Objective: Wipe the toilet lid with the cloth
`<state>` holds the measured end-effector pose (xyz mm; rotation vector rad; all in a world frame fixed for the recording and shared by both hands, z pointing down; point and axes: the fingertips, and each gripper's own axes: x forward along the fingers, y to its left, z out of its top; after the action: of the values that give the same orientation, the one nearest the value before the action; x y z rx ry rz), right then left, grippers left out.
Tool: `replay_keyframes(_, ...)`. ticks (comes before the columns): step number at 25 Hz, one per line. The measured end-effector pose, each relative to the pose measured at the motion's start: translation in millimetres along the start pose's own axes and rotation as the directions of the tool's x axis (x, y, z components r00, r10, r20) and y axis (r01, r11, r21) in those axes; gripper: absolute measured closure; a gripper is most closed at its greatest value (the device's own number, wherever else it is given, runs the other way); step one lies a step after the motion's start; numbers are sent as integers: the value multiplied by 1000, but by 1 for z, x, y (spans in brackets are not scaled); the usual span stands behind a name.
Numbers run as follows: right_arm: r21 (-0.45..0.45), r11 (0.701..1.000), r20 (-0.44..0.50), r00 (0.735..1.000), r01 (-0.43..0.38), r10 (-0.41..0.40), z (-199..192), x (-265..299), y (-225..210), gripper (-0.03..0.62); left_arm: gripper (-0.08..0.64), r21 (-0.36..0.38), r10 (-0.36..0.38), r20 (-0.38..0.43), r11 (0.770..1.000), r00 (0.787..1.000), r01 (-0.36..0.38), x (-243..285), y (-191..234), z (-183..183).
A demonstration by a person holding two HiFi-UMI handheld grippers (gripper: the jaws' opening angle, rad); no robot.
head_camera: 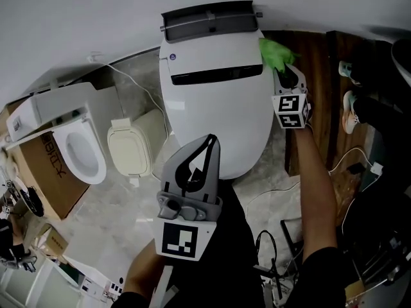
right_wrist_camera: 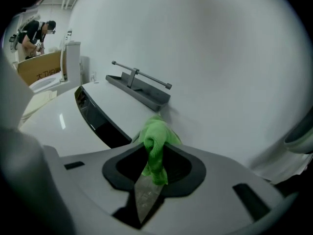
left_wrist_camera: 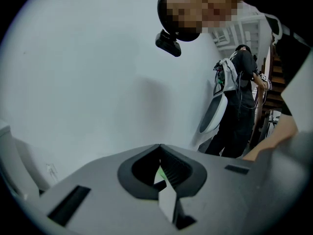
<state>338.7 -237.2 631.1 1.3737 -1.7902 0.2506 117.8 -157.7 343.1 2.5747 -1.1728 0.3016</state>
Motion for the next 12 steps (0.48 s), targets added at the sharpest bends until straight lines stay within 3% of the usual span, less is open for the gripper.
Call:
replay_keyframes(6, -124, 992, -56, 998, -19, 12, -12, 36, 2, 485, 551, 3, 3, -22, 1000, 1000, -3, 4, 12, -20)
replay_keyframes(12, -290, 950, -71, 993, -113, 97, -17, 41, 7, 489, 551, -12, 16, -30, 1000, 999, -17, 3, 19, -31)
